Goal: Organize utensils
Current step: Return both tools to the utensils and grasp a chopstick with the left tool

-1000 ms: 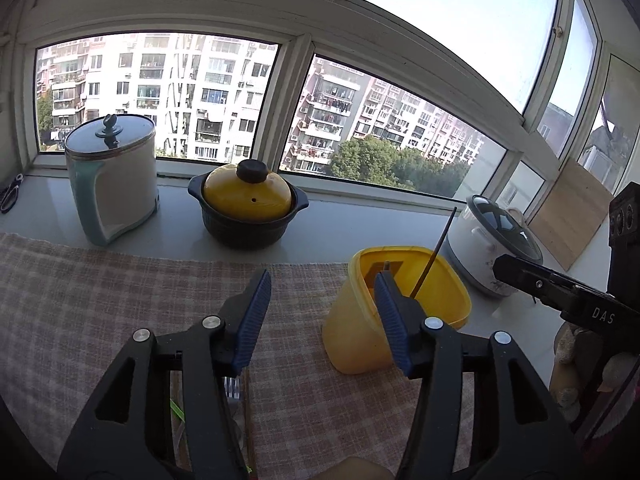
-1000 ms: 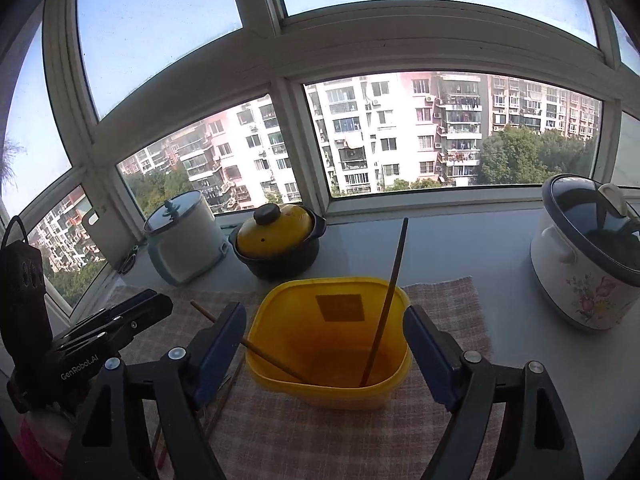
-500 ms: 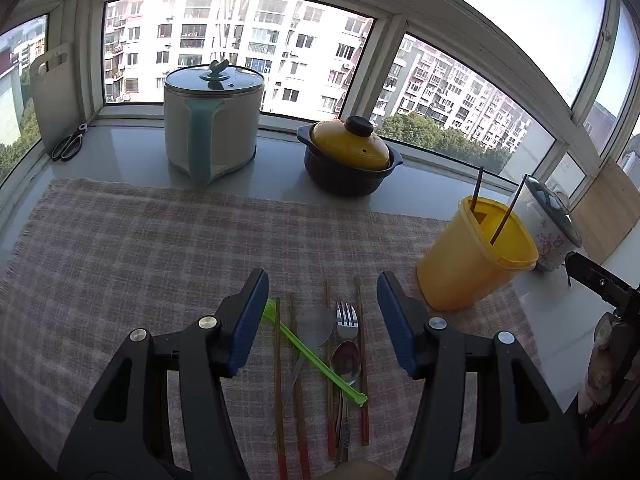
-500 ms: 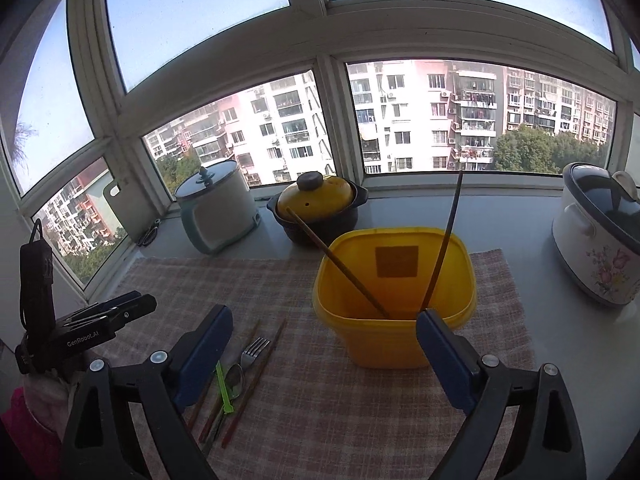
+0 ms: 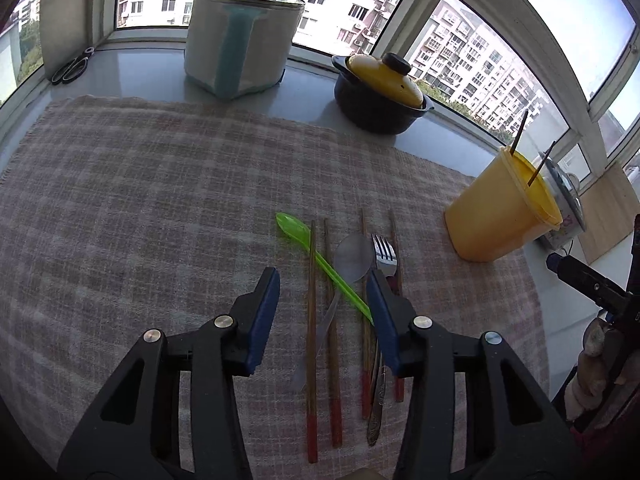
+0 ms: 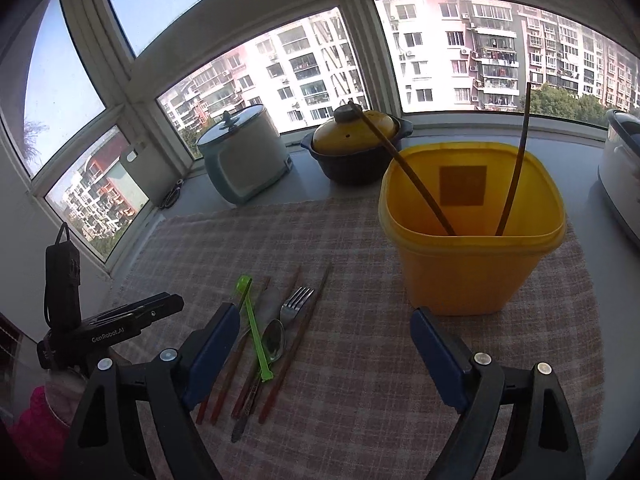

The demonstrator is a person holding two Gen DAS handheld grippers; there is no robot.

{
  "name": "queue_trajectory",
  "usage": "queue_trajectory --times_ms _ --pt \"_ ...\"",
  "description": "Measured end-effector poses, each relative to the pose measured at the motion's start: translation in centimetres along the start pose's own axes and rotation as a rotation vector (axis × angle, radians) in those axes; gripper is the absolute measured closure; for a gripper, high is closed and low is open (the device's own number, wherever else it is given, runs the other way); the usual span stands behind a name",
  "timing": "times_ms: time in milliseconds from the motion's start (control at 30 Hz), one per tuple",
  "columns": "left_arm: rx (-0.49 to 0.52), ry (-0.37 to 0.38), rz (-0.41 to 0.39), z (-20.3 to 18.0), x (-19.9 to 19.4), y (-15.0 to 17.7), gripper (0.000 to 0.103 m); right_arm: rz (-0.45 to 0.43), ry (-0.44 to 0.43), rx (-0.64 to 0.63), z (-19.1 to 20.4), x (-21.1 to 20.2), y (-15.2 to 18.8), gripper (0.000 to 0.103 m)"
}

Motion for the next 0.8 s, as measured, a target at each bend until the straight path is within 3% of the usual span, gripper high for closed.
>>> queue_trajectory --times_ms 100,600,800 --pt "-0.014 0.019 0.036 0.2 1.2 0.7 0.067 0.048 -0.010 0.014 0.2 1.6 0.9 0.024" --pt "-0.042 0.072 0.136 0.9 5.7 1.7 0.075 0.260 -0.087 0.049 2.8 8.7 4.1 0.066" --pt "-0.037 0.068 0.146 1.2 6.5 1.5 0.075 0.308 -0.073 0.033 3.3 11.1 4.8 0.073"
Point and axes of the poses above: each gripper's, at about its wrist camera, not at the fingertips, and x roughly the way its jaws point, z to its left, y to its underside, the point moved 6 cm from there along x, roughly the way its jaws point, and after that the axes turned 11 degrees about x, right-handed, at the moved point
